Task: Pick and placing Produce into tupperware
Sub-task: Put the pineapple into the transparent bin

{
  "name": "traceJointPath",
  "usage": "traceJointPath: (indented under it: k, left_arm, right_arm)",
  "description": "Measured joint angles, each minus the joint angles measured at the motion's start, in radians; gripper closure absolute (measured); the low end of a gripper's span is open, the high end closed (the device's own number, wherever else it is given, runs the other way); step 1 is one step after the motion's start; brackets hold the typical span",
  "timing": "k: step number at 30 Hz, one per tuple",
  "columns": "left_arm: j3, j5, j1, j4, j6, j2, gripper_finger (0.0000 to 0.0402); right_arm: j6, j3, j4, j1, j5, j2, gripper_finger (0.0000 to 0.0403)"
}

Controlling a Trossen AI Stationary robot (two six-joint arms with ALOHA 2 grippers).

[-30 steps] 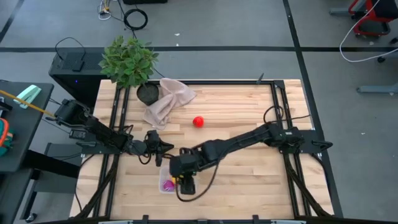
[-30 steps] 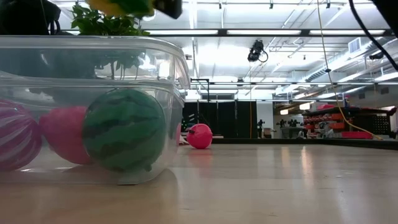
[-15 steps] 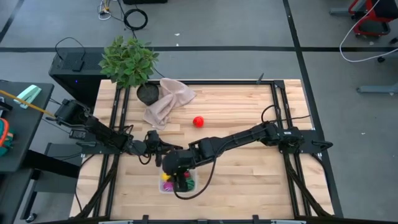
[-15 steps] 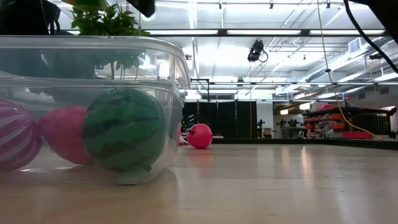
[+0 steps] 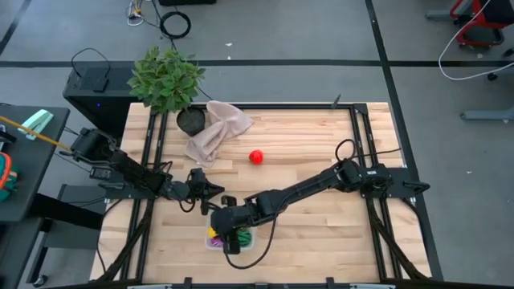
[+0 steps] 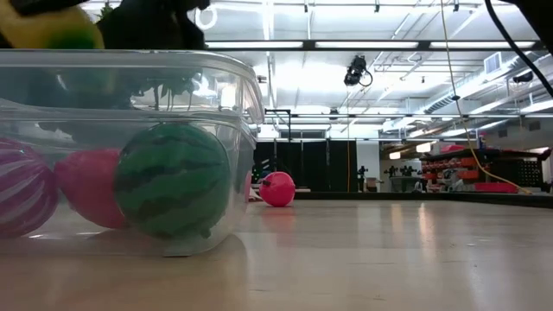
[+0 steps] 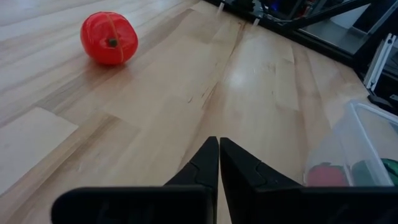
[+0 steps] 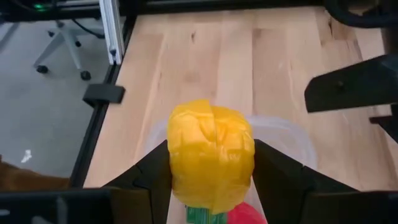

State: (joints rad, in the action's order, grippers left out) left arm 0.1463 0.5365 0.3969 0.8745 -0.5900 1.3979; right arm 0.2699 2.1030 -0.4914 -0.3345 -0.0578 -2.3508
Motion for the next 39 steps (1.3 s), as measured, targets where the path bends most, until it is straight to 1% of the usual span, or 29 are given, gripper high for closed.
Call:
traceJointPath:
  k: [3,8,14,19,26,30,39]
  left_arm:
    - [0.000,0.000,0.000,0.000,0.000,0.000,0.0378]
    - [0.000,0.000,0.000,0.000,0.000,0.000,0.0373]
    - [0.000,0.000,0.000,0.000,0.000,0.000,0.0381]
    - [0.000,0.000,0.000,0.000,0.000,0.000,0.0385]
    - [0.000,0.000,0.000,0.000,0.000,0.000,0.0375]
    - [0.000,0.000,0.000,0.000,0.000,0.000,0.0373]
    - [0.000,0.000,0.000,0.000,0.000,0.000,0.0385]
  right_arm:
    - [0.008,-0.027,0.042,-0.003,-0.017,0.000,0.0215]
    - [0.005,-0.031,0.068,-0.009,-0.083,0.000,0.0215]
    - [-0.019,-0.031,0.178,-0.011,-0.124,0.002,0.0215]
    - [-0.043,-0.031,0.163,-0.011,-0.147,0.002,0.0215]
    - [-0.062,-0.031,0.162,-0.007,-0.151,0.002,0.0214]
    - [-0.063,-0.031,0.161,-0.006,-0.151,0.002,0.0204]
    - [-0.063,-0.031,0.114,-0.006,-0.151,0.002,0.0179]
